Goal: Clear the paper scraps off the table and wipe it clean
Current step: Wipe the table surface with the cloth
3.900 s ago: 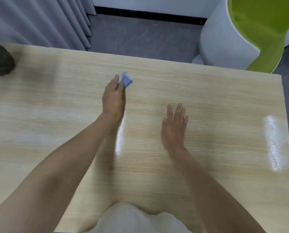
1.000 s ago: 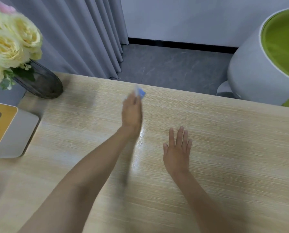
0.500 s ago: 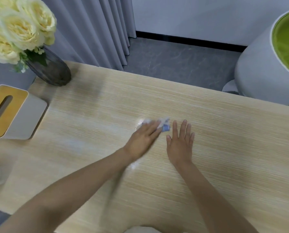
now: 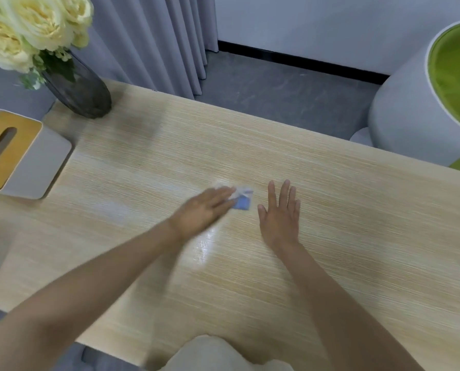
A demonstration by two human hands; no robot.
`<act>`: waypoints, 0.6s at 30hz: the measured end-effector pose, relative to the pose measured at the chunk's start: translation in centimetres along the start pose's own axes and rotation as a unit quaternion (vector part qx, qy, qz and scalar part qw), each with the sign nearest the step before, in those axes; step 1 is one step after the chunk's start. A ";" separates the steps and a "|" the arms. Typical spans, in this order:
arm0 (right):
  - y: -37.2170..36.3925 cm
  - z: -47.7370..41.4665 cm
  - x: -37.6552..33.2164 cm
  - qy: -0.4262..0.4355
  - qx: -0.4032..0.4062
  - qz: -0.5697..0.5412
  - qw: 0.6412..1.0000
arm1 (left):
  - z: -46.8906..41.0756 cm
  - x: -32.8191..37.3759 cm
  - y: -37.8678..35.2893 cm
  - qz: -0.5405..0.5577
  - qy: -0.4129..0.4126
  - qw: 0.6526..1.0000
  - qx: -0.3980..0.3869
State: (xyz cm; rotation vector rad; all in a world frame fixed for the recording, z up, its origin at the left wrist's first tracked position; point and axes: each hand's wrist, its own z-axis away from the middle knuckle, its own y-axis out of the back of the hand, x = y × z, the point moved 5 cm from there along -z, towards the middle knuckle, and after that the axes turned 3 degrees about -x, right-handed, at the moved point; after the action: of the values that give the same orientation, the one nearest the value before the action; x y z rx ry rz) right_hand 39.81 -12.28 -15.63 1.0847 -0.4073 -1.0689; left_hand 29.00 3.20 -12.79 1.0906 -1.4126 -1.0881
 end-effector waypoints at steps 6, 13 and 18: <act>0.0 1.0 0.0 0.001 0.038 -0.012 0.999 | 1.1 -4.9 2.8 0.096 0.375 0.915 0.117; -2.2 5.7 -0.6 0.001 0.042 -0.020 0.999 | 4.9 0.7 0.1 0.033 0.003 0.999 -0.028; -3.5 9.0 -1.4 -0.005 0.025 -0.021 0.999 | 5.3 -6.9 1.1 0.094 0.394 0.911 0.079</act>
State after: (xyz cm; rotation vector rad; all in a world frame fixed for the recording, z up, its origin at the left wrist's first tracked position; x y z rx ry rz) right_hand 30.82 -15.96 -14.27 1.1370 -0.4221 -1.1058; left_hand 24.26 10.52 -13.43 1.2808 -0.9212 -0.3105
